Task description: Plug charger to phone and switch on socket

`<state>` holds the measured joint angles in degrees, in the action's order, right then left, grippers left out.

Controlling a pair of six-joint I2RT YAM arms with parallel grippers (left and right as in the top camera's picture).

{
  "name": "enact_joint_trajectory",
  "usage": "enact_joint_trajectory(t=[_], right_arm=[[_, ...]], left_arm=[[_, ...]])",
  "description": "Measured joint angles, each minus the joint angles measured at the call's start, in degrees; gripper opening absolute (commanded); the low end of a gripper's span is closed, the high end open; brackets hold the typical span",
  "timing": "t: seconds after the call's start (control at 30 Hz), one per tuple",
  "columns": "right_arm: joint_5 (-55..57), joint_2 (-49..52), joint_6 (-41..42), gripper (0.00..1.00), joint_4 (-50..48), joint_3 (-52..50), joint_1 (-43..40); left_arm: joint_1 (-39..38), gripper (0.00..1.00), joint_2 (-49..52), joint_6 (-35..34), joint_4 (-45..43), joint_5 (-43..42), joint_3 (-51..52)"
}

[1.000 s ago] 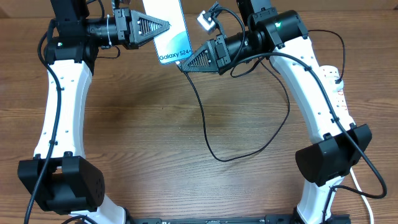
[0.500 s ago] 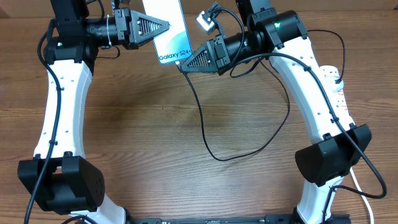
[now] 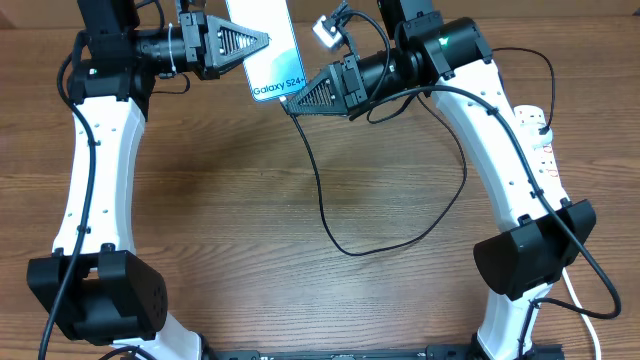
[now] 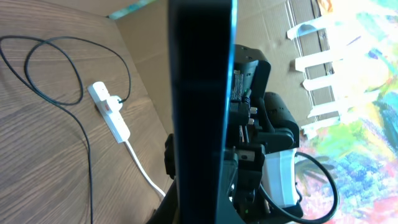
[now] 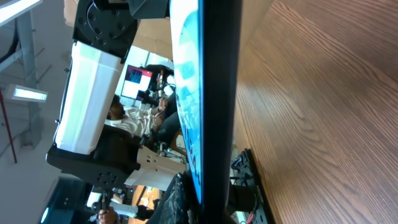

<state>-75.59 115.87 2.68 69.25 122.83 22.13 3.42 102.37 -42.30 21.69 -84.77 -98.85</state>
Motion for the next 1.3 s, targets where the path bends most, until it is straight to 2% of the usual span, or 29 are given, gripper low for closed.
enact_joint_trajectory(t=[0.47, 0.7, 0.93, 1.03, 1.07, 1.13, 1.17, 1.23, 1.3], right_arm=[[0.85, 0.0, 5.33, 0.04, -4.04, -0.07, 0.48], [0.02, -0.5, 8.17, 0.04, -10.54, 0.07, 0.96], [5.46, -0.85, 9.11, 0.04, -4.09, 0.22, 1.18], [14.21, -0.85, 9.35, 0.04, 1.51, 0.26, 1.27], [16.0, -0.85, 9.33, 0.11, 2.49, 0.26, 1.27], [21.79, -0.85, 9.05, 0.44, 5.95, 0.28, 1.27], [24.94, -0.85, 9.42, 0.64, 7.76, 0.26, 1.27], [30.01, -0.85, 9.55, 0.92, 9.6, 0.28, 1.27], [36.22, -0.85, 9.51, 0.96, 11.56, 0.28, 1.51]], left_arm=[[0.57, 0.04, 0.0, -1.29, -0.09, 1.38, -0.07], [-1.64, 0.04, 0.04, -1.73, 1.05, 0.81, 0.02], [-0.15, 0.04, 0.04, -1.38, 1.03, 4.07, 0.02], [2.49, 0.04, 0.04, -0.04, 1.18, 5.75, 0.02], [3.54, 0.04, 0.04, 0.94, 2.08, 6.29, 0.02], [5.31, 0.04, 0.04, 3.82, 7.89, 8.22, -0.04], [5.88, 0.04, 0.04, 5.7, 11.63, 9.6, -0.09], [7.06, 0.04, 0.04, 11.04, 20.9, 14.58, -0.09], [7.45, 0.04, 0.04, 15.56, 29.73, 21.86, -0.11]])
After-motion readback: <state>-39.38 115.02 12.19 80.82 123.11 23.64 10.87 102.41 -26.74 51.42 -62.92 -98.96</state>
